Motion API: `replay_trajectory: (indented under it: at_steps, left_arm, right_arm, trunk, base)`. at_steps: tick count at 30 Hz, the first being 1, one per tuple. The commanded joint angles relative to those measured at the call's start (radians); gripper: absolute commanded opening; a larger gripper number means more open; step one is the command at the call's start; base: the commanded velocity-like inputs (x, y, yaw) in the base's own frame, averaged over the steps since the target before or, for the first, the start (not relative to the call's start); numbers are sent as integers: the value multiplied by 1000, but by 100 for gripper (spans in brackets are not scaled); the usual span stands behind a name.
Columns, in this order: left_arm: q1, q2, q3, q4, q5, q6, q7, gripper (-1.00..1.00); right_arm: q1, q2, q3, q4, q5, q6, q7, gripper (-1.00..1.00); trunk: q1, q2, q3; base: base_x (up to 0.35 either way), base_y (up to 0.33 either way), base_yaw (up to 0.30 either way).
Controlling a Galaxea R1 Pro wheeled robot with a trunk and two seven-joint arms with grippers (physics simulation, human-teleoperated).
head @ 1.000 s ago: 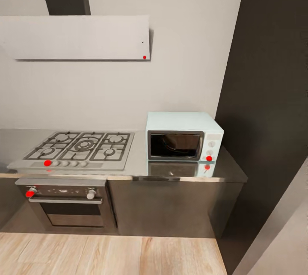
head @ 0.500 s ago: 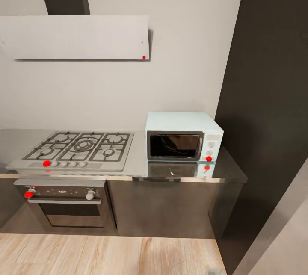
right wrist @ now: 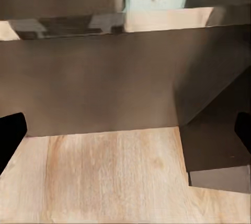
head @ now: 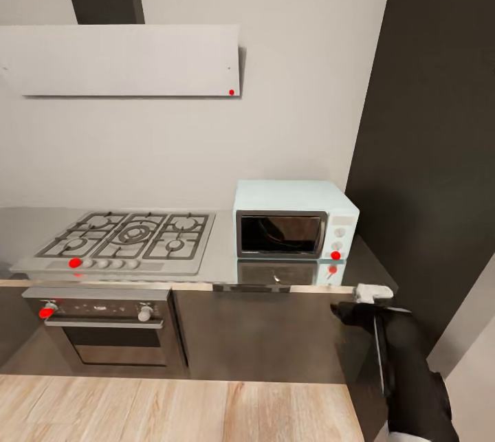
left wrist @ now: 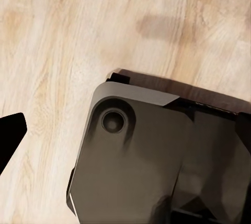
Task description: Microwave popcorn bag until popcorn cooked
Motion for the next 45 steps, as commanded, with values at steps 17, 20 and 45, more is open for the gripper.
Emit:
replay_trajectory:
  at_steps: [17,20,45]
  left_arm:
    - [-1,0,-8,0,6,-3,5,100]
    - [-1,0,-8,0,6,-4,5,100]
    - [-1,-1,-7,-1,6,-3,1,100]
  right_arm:
    - [-172,6,-136,271,-168,-521,0,100]
    - [-172,6,-148,351,-163,-665,-9,100]
    - [-172,-29,-201,405,-127,-697,-32,100]
  trunk:
    - [1,-2,-2]
    - [1,-2,-2]
    - [1,-2,-2]
  base:
    - [0,0,0]
    - [0,0,0]
    - [62,-25,0]
